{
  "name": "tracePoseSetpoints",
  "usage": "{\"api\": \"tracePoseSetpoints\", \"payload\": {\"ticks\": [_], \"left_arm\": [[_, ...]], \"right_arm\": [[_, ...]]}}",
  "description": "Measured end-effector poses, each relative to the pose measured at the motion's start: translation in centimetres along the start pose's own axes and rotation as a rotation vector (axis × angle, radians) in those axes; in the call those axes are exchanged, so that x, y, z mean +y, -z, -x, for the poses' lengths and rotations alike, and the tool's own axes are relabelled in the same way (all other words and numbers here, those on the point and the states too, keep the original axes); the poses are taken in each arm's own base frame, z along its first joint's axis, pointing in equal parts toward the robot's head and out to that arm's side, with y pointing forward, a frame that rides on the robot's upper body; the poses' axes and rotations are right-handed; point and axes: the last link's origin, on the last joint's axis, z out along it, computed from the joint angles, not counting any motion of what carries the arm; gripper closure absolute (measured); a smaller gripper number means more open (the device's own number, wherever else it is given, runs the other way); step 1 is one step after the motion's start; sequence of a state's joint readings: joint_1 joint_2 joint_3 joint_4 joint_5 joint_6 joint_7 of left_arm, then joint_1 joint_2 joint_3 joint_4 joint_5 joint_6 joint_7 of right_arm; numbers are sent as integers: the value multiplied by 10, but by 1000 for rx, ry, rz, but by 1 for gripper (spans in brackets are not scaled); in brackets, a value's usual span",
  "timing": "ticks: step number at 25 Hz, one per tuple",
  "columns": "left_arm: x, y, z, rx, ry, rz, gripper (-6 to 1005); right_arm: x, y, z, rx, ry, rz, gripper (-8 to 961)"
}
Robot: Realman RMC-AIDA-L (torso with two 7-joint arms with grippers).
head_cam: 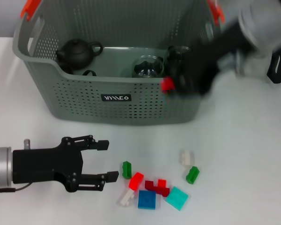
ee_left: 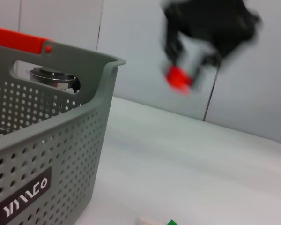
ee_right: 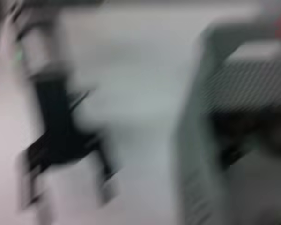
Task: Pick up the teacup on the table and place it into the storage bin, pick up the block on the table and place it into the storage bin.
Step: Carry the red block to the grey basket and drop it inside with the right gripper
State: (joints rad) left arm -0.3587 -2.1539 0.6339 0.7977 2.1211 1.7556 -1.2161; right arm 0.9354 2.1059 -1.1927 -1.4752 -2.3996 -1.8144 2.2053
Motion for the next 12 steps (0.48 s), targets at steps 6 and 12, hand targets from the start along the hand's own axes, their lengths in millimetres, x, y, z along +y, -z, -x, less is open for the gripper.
{"api": "tracePoseSetpoints", "payload": {"ticks": [6, 12], "left_arm": [[-1, 0, -2, -1, -7, 4, 169], [-4, 2, -4, -5, -11, 3, 170]], "right_arm": [[-47, -1, 20, -182, -89, -236, 685], [-80, -32, 1, -201, -250, -298, 653]]}}
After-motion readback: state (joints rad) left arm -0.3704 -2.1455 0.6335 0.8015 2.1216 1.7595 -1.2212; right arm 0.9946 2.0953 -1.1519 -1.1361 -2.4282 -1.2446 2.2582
